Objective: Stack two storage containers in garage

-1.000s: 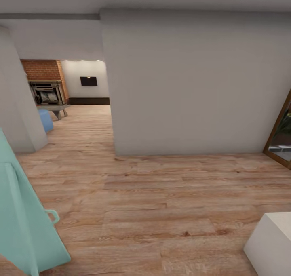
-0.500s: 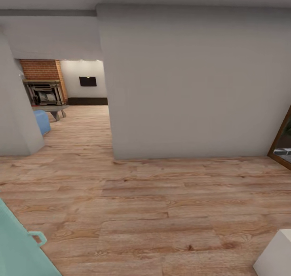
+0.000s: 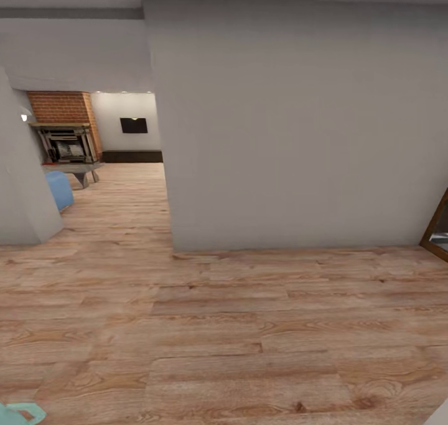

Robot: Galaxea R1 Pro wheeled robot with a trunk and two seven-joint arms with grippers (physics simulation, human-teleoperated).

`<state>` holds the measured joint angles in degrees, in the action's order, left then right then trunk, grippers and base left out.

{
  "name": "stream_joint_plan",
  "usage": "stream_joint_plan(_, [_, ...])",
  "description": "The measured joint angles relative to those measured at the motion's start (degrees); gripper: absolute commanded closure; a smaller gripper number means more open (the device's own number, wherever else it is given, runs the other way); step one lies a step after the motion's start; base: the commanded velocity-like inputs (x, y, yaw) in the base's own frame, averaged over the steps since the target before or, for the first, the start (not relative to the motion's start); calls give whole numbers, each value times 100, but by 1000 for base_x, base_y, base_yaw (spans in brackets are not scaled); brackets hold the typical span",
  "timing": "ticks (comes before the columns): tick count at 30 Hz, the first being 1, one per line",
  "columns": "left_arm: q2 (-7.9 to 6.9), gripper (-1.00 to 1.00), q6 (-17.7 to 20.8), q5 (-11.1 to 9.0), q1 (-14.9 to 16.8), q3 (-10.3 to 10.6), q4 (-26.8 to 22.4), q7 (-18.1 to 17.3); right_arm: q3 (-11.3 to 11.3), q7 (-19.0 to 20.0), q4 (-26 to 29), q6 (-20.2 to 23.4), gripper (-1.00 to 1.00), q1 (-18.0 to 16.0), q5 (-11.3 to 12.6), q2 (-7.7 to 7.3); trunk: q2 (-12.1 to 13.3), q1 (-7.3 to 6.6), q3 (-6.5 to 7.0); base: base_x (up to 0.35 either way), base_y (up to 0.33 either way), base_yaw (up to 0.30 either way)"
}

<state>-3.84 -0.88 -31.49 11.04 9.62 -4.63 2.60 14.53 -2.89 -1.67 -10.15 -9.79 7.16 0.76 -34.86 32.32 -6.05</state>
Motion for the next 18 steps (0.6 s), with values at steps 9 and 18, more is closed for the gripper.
stream_joint_plan(9, [7,-100,-10,0,0,0,-1,-3,0,0,0,19,-100,2,-2,1,0,0,0,323,0,0])
stream_joint_plan(18, [14,-100,-41,0,0,-2,22,1,-17,-10,0,55,-100,-1,26,67,0,0,0,323,0,0])
